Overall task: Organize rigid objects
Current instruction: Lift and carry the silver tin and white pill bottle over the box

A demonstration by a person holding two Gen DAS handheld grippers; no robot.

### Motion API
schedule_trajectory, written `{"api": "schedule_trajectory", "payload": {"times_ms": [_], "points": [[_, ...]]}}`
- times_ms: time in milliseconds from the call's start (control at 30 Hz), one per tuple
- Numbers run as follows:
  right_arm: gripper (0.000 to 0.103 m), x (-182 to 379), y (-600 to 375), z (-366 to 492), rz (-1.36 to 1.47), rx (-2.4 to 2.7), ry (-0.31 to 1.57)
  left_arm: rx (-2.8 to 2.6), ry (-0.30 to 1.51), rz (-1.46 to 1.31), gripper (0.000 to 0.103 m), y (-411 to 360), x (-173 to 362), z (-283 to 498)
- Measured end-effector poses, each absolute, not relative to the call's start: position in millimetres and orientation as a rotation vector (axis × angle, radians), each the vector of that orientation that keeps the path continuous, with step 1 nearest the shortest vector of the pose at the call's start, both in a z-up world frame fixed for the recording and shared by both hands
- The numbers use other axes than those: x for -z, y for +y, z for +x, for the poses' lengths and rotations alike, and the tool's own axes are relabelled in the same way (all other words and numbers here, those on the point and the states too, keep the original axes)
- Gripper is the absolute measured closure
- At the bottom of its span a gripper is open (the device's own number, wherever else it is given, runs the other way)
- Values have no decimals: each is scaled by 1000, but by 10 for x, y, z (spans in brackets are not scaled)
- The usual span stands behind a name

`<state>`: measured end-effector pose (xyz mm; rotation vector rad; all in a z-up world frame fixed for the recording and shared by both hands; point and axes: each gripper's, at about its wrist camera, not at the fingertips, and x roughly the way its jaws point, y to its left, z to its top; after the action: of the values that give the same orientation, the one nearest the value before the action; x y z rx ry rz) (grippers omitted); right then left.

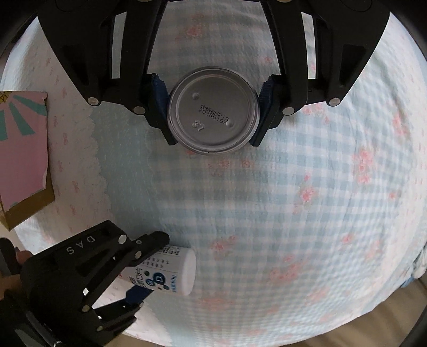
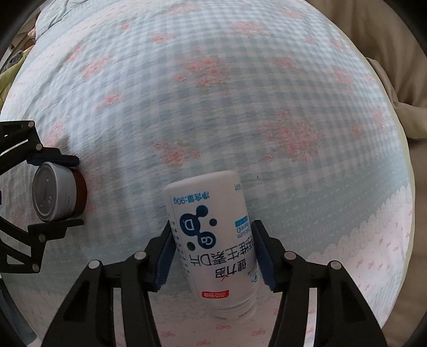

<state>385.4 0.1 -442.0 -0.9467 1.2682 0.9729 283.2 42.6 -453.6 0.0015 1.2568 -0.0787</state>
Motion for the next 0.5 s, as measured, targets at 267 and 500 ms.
{"api": "schedule_trajectory", "payload": {"times_ms": [267,500], "points": [[53,4275,-6,3820,-831,-860,1327,53,1248,-19,52,638,4411,2689],[55,3930,21,3746,-683,-781,1365,40,1203,-25,52,766,4082,2561]]}}
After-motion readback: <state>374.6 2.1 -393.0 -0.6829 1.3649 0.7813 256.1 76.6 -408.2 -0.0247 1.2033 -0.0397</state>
